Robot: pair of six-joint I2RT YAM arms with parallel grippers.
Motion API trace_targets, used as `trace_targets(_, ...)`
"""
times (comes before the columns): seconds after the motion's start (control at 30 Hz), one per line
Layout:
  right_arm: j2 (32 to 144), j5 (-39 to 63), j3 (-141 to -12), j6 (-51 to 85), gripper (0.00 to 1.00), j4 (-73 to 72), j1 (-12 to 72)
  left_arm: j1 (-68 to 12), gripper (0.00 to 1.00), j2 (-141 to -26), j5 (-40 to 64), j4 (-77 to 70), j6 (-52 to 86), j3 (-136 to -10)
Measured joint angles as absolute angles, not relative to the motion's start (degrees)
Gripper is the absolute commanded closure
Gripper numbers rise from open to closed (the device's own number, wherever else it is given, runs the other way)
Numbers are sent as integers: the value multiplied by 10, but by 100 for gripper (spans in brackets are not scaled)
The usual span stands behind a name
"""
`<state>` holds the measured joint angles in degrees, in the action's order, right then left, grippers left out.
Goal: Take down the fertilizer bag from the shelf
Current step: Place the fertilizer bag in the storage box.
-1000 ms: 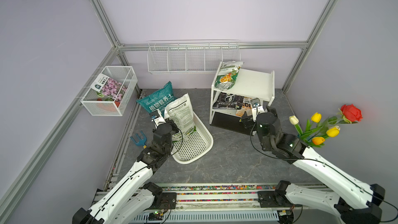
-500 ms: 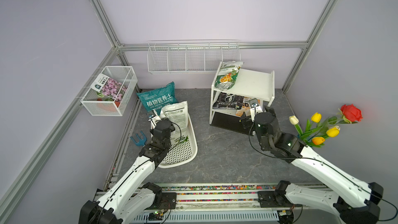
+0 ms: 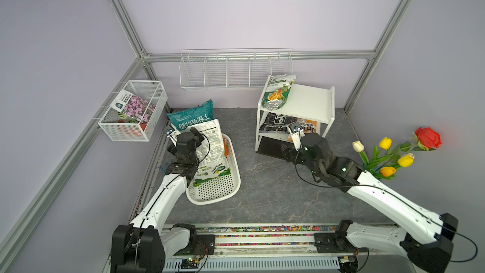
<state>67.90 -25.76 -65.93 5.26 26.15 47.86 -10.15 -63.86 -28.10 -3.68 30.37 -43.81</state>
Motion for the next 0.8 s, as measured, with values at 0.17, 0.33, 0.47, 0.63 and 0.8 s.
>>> trace_targets(0.17,775,-230,-686,117,20,272,575,-101,0,-569,-265,-14,295,-456)
trace_targets(0.33,889,-159,-744,175,34,294,612,-101,0,-525,-183,-32,259,-471)
trace_targets(0.47,975,-105,-799,199,36,316,615,-101,0,-560,-65,-9,240,-526)
trace_targets(0.63,1039,-62,-841,214,37,334,624,-101,0,-590,18,20,235,-559)
trace_targets(0.8,1079,-48,-877,236,58,365,625,-101,0,-580,32,26,237,-537)
